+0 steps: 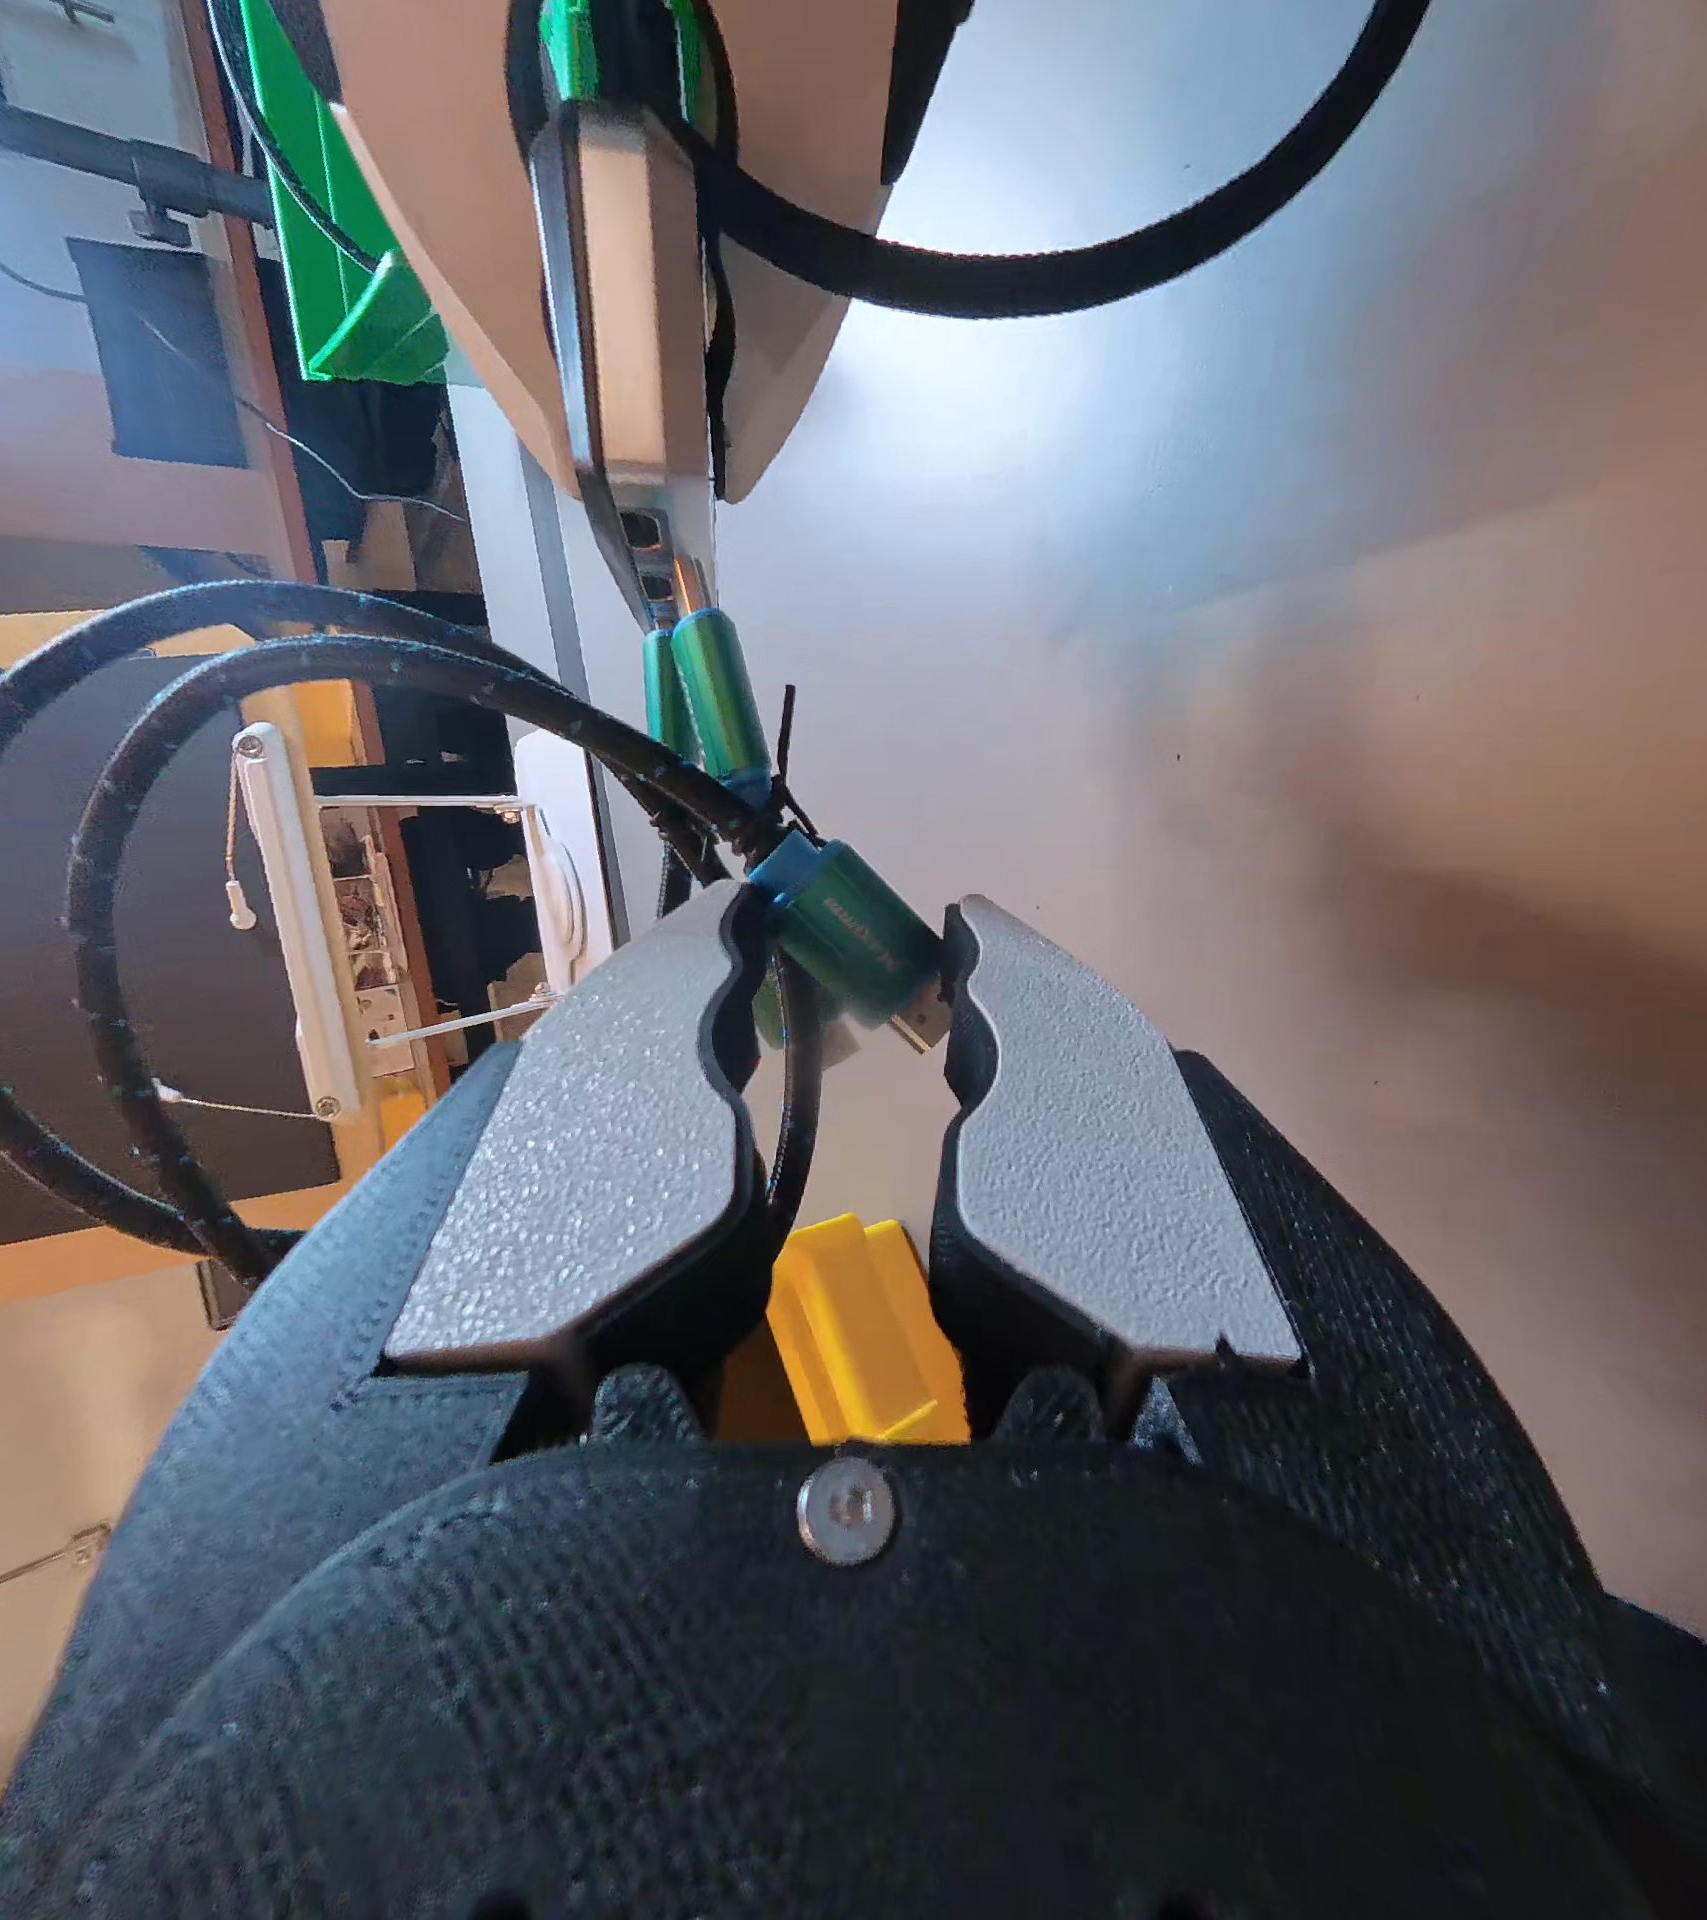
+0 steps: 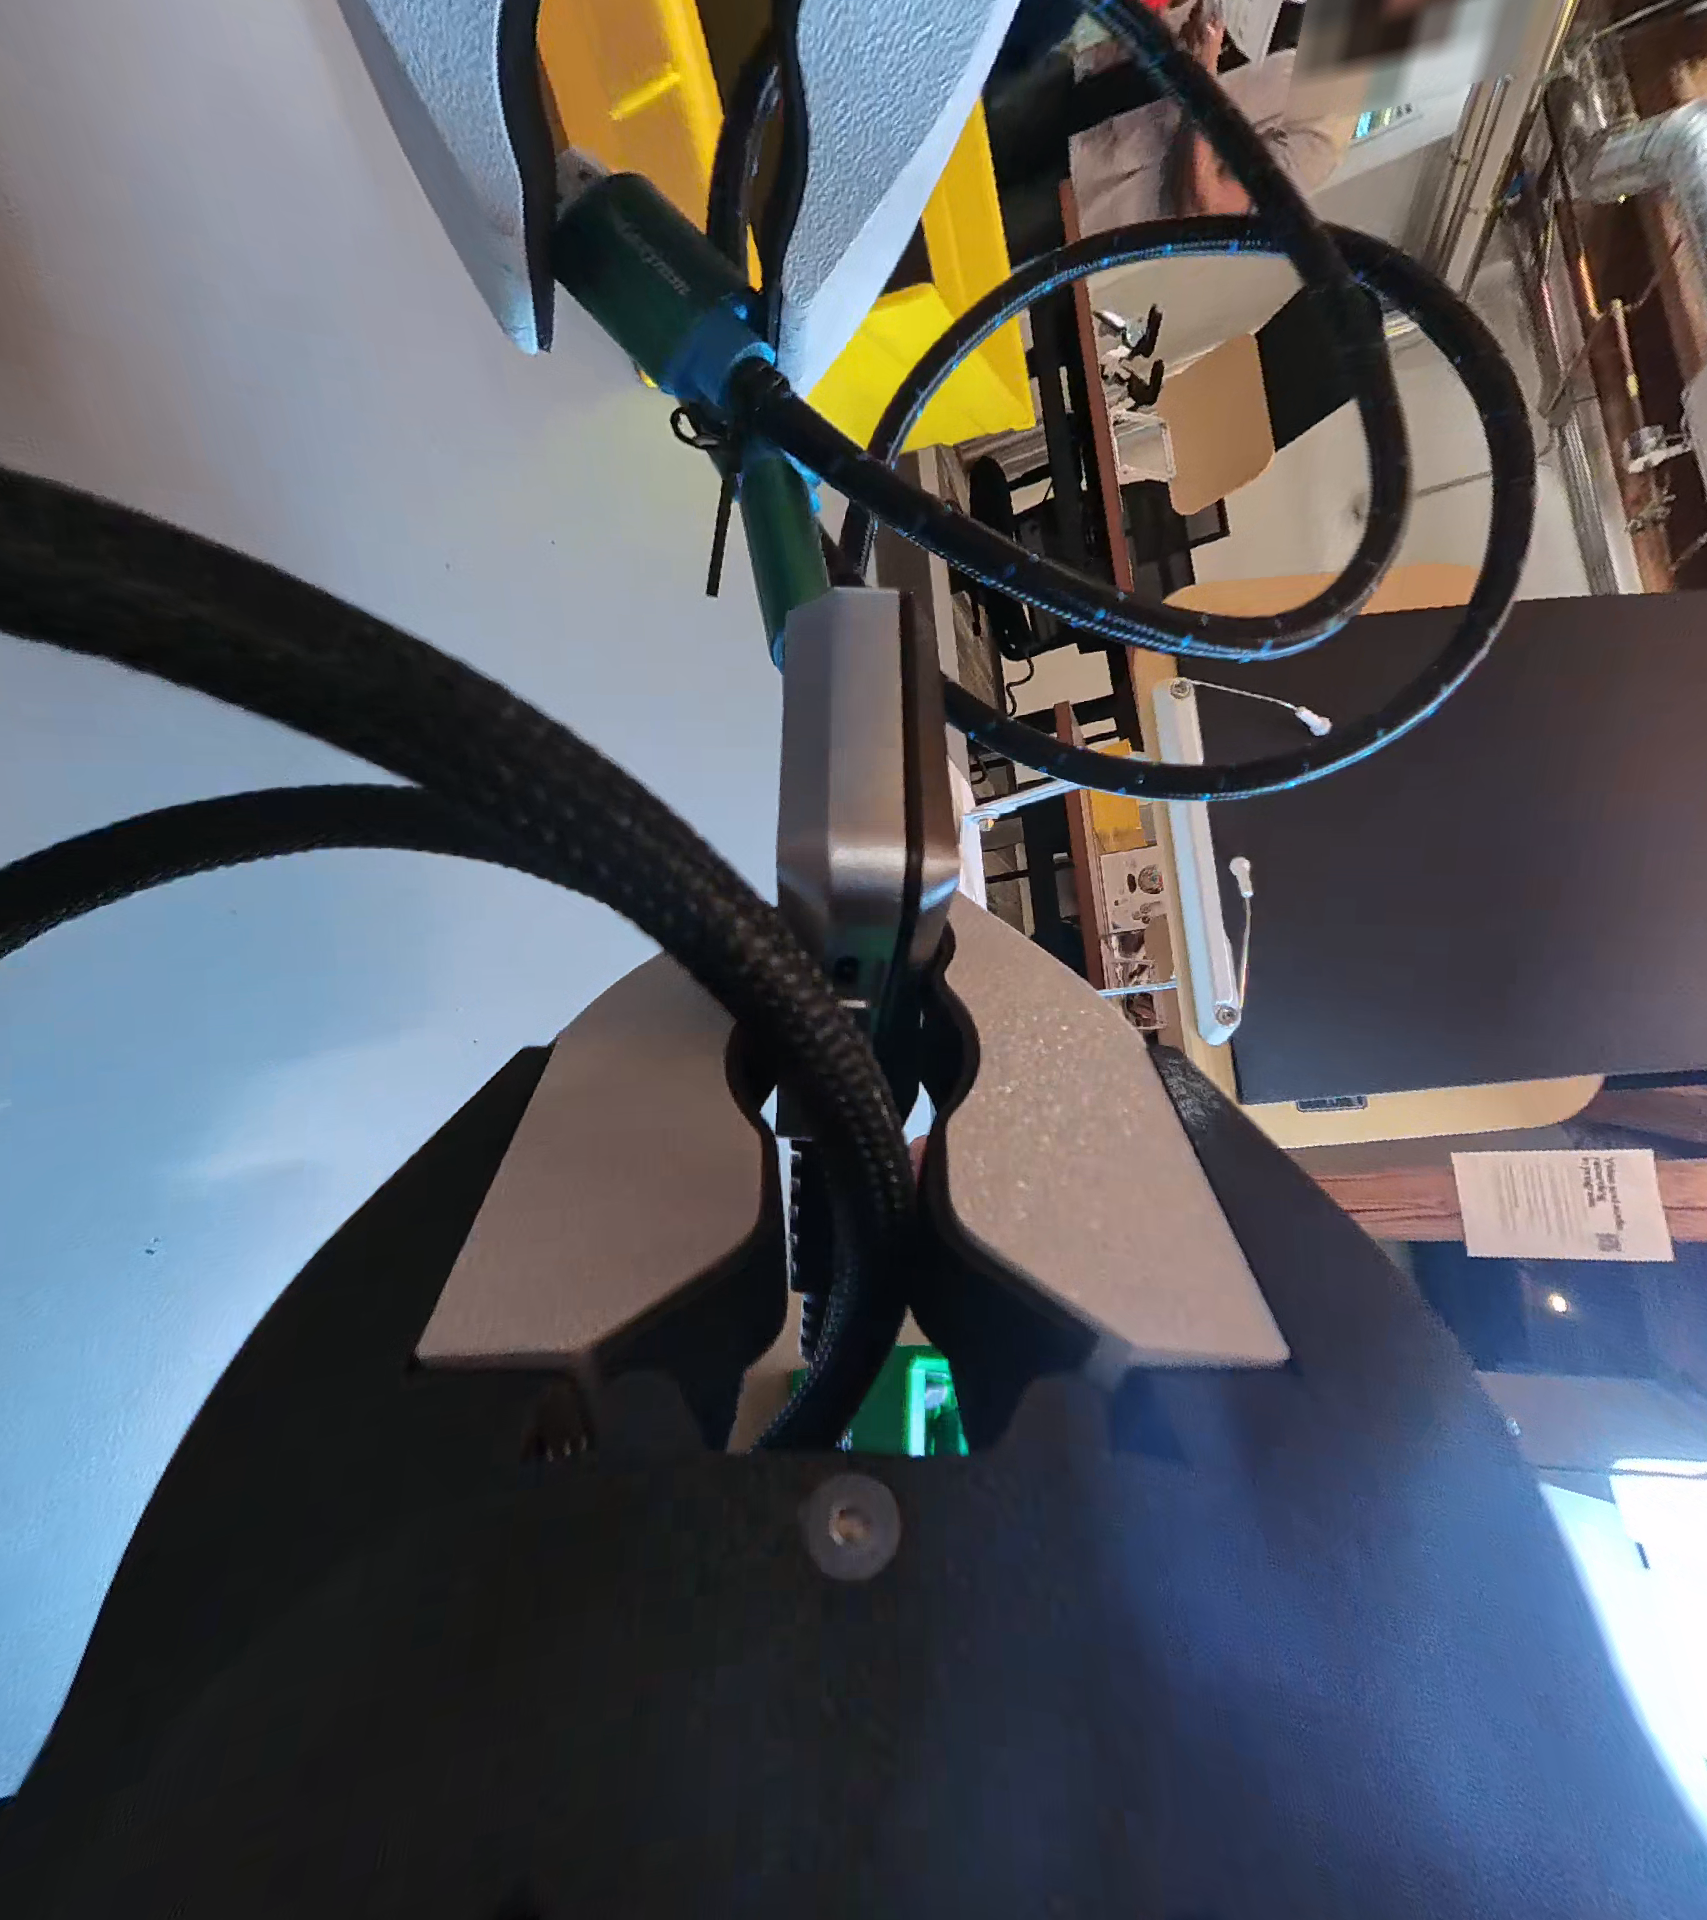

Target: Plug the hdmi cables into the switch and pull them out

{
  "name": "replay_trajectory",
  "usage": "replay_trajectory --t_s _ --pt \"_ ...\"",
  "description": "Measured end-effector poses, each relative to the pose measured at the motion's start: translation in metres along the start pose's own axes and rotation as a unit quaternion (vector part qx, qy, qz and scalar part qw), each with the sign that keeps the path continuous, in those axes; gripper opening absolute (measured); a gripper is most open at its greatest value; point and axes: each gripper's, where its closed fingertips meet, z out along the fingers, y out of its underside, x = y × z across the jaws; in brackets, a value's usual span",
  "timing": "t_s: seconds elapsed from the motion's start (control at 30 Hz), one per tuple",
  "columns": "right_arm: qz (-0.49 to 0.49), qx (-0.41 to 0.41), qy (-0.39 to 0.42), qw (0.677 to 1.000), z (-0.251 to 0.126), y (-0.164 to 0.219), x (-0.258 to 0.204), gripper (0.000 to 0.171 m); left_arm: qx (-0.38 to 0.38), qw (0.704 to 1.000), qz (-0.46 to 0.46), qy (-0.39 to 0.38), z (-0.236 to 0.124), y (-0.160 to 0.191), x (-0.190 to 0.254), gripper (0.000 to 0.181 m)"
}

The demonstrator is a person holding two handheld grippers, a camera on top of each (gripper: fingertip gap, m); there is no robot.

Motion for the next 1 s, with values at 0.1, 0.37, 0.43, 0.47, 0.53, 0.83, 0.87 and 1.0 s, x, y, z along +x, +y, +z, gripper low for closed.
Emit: replay_trajectory --t_s 0.1,0.37,0.43,0.47,0.53,0.83,0.87,1.0 --pt "-0.017 -0.005 -0.001 1.000 0.000 0.000 -0.002 0.023 -0.003 1.000 0.019 -0.006 -0.001 0.001 0.001 0.034" --pt "-0.036 0.009 -0.013 0.999 -0.001 -0.004 -0.008 0.023 0.043 0.999 0.014 0.015 -0.010 -0.003 0.006 0.034" --pt "-0.046 0.005 -0.018 0.999 0.000 -0.004 -0.010 0.023 0.053 0.998 0.019 0.018 -0.012 -0.003 0.008 0.034" --pt "-0.049 0.003 -0.020 0.999 0.000 -0.003 -0.012 0.023 0.058 0.998 0.023 0.019 -0.013 -0.004 0.009 0.034" --pt "-0.047 0.006 -0.022 0.999 0.000 -0.005 -0.013 0.023 0.056 0.998 0.024 0.020 -0.014 -0.003 0.010 0.034" --pt "-0.060 0.005 -0.027 0.998 -0.003 -0.009 -0.016 0.023 0.095 0.993 0.043 0.047 -0.017 -0.010 0.021 0.034" --pt "-0.057 0.006 -0.027 0.998 -0.004 -0.010 -0.015 0.023 0.105 0.993 0.034 0.046 -0.020 -0.012 0.020 0.034" --pt "-0.059 -0.019 -0.032 0.998 -0.004 -0.008 -0.016 0.023 0.099 0.994 0.018 0.048 -0.019 -0.013 0.018 0.034"
